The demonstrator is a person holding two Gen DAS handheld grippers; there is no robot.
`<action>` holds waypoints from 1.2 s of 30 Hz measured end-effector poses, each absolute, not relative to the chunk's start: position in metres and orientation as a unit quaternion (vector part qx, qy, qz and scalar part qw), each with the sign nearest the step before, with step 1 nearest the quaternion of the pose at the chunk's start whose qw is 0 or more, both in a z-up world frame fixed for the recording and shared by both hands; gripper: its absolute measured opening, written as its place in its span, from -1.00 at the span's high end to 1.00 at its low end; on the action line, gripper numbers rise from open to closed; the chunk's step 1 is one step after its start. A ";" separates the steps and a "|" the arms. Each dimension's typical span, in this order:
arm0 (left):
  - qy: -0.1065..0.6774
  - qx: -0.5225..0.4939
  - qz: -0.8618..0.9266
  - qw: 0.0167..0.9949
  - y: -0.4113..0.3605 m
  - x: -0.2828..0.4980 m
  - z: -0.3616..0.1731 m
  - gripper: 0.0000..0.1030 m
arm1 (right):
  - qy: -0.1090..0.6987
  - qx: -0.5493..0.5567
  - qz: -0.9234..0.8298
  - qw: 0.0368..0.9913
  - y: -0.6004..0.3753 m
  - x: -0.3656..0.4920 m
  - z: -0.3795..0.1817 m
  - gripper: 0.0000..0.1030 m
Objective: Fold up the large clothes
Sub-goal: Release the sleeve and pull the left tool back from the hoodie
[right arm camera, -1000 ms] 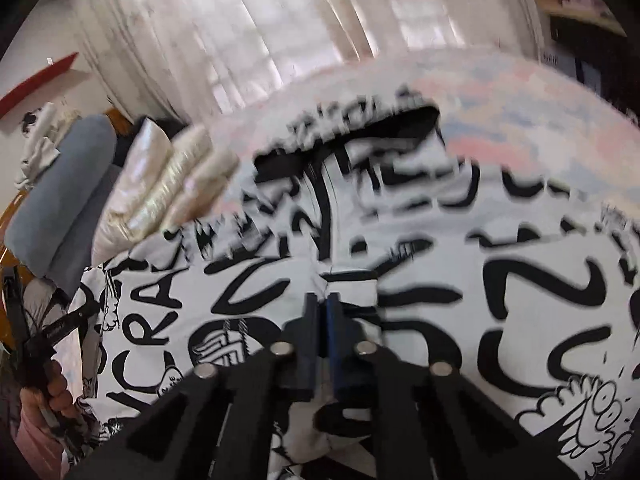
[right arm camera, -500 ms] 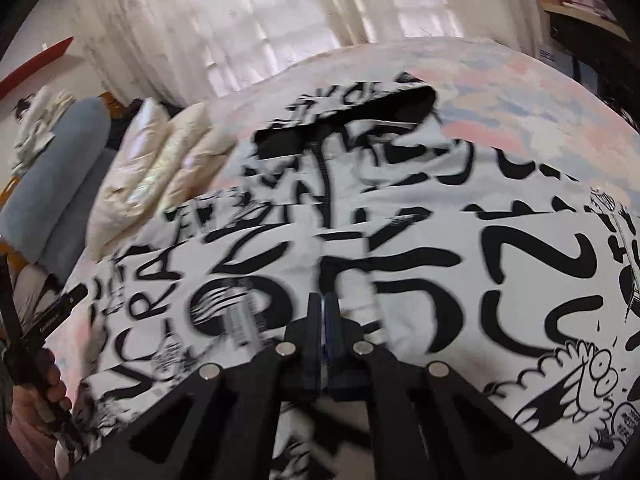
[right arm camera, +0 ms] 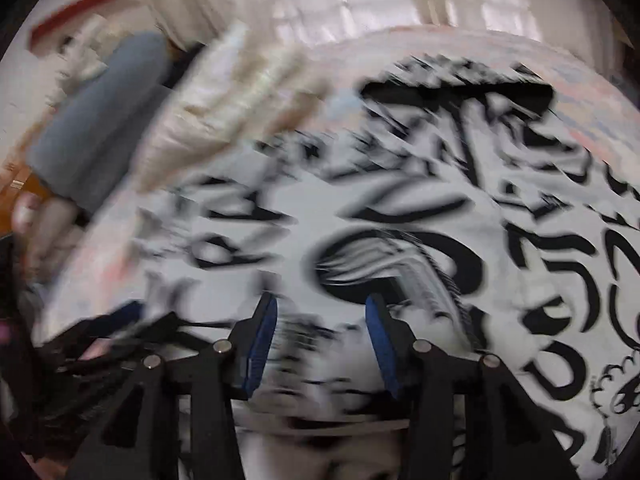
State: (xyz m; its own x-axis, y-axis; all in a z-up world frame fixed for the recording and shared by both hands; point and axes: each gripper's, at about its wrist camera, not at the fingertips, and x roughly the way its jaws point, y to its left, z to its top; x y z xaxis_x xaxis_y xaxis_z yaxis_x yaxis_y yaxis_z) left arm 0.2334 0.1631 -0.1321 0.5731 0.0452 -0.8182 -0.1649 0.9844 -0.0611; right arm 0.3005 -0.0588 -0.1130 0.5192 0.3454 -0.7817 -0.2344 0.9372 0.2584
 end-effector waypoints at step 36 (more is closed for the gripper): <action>0.339 -0.060 0.073 0.936 0.191 -0.073 0.014 -0.50 | 0.333 0.146 0.201 0.910 -0.159 0.015 0.026 -0.13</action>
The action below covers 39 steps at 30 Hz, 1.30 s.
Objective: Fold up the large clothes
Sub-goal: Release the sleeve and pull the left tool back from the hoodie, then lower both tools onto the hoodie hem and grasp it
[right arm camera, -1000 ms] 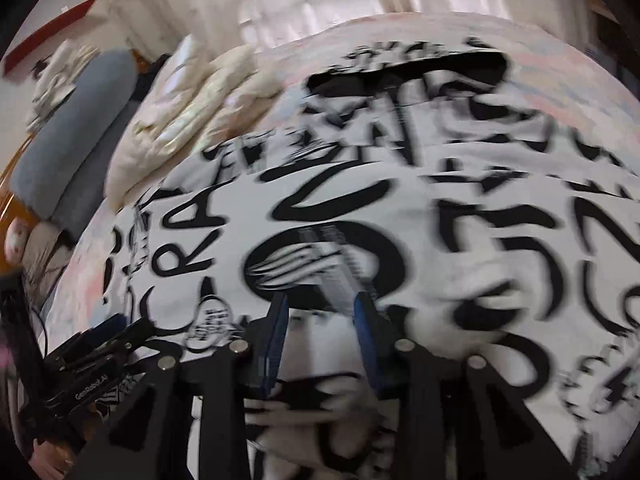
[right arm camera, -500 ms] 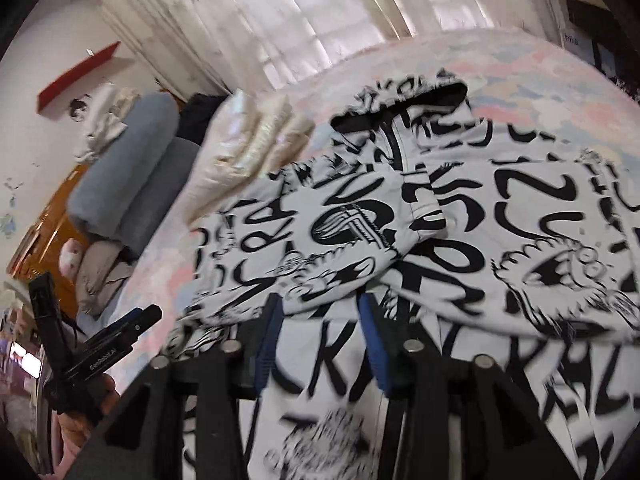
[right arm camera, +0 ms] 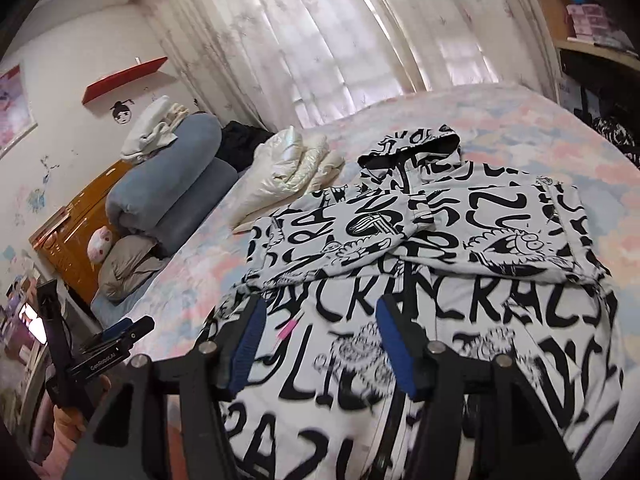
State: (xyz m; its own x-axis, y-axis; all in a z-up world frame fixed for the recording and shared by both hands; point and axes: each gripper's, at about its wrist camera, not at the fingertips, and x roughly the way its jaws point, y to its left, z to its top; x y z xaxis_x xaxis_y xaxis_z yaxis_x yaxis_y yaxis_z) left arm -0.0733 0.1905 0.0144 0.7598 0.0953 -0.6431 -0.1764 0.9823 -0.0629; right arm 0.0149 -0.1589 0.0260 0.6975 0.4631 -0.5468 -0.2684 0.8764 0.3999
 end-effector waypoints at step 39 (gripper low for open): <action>0.454 -0.106 -0.015 0.885 0.195 -0.032 -0.108 -0.64 | 0.435 0.188 0.035 0.880 -0.317 -0.071 -0.097 -0.35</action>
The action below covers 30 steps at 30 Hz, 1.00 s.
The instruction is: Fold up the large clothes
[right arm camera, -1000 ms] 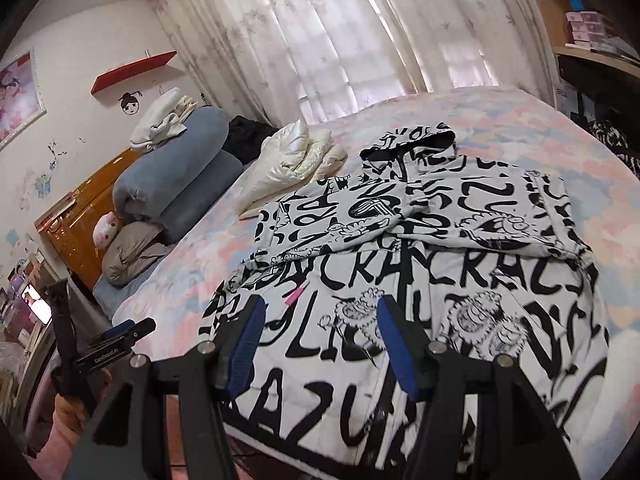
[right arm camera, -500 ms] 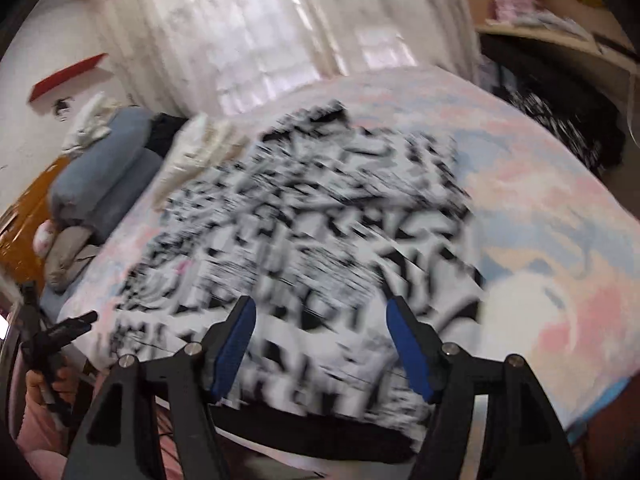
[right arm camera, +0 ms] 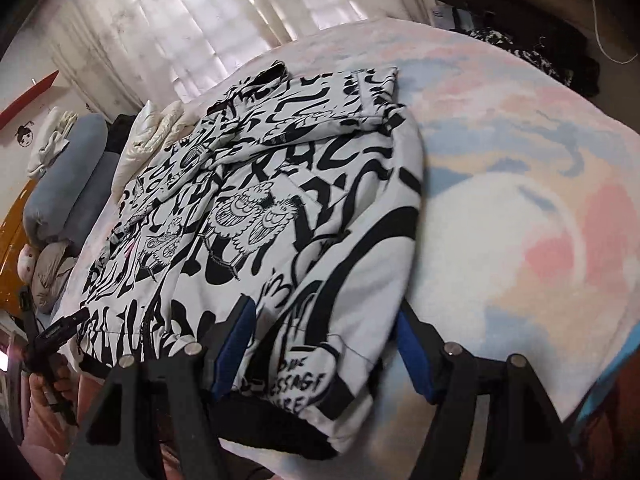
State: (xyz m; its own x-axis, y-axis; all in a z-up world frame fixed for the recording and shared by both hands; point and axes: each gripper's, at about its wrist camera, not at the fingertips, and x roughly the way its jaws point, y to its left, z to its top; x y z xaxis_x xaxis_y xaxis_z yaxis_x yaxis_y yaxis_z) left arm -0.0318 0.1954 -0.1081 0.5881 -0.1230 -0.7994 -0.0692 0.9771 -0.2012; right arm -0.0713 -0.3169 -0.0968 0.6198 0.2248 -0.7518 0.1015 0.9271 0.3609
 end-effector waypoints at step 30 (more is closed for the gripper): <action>0.454 -0.154 -0.112 0.870 0.197 -0.008 -0.117 -0.41 | 0.442 0.196 0.081 0.871 -0.333 -0.069 -0.099 0.00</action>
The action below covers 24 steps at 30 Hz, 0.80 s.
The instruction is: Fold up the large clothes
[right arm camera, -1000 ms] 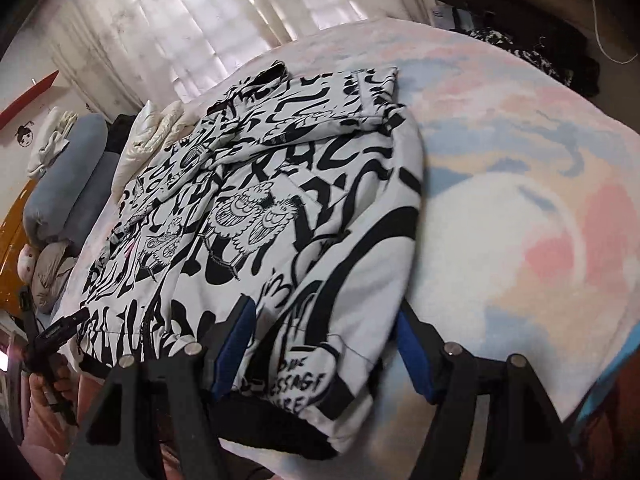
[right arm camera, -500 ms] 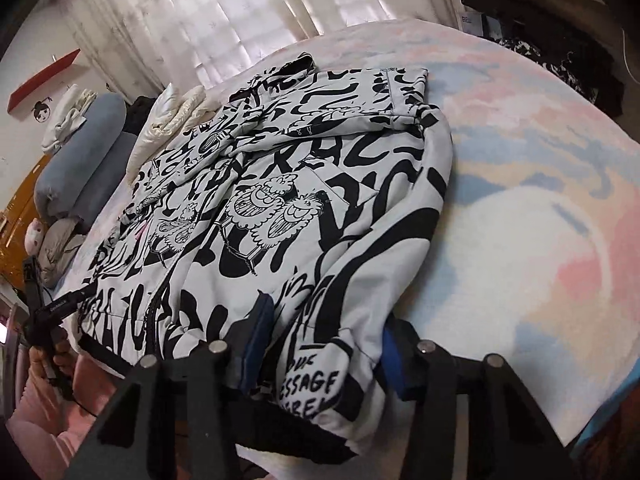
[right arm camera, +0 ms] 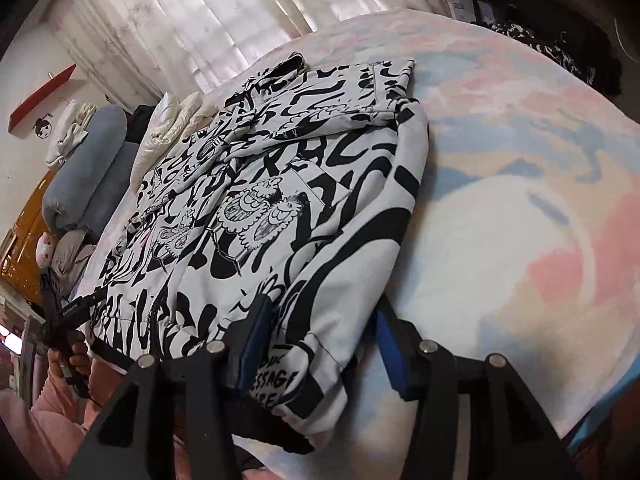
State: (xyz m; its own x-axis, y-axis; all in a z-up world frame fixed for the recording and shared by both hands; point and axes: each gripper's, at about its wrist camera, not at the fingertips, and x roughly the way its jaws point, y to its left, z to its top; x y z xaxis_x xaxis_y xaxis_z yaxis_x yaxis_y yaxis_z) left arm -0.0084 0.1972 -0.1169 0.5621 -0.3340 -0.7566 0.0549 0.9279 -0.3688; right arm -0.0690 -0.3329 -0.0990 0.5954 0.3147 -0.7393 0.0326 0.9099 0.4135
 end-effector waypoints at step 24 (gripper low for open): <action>0.399 -0.196 -0.070 0.893 0.184 -0.034 -0.062 0.82 | 0.362 0.237 0.143 0.890 -0.325 -0.079 -0.060 0.68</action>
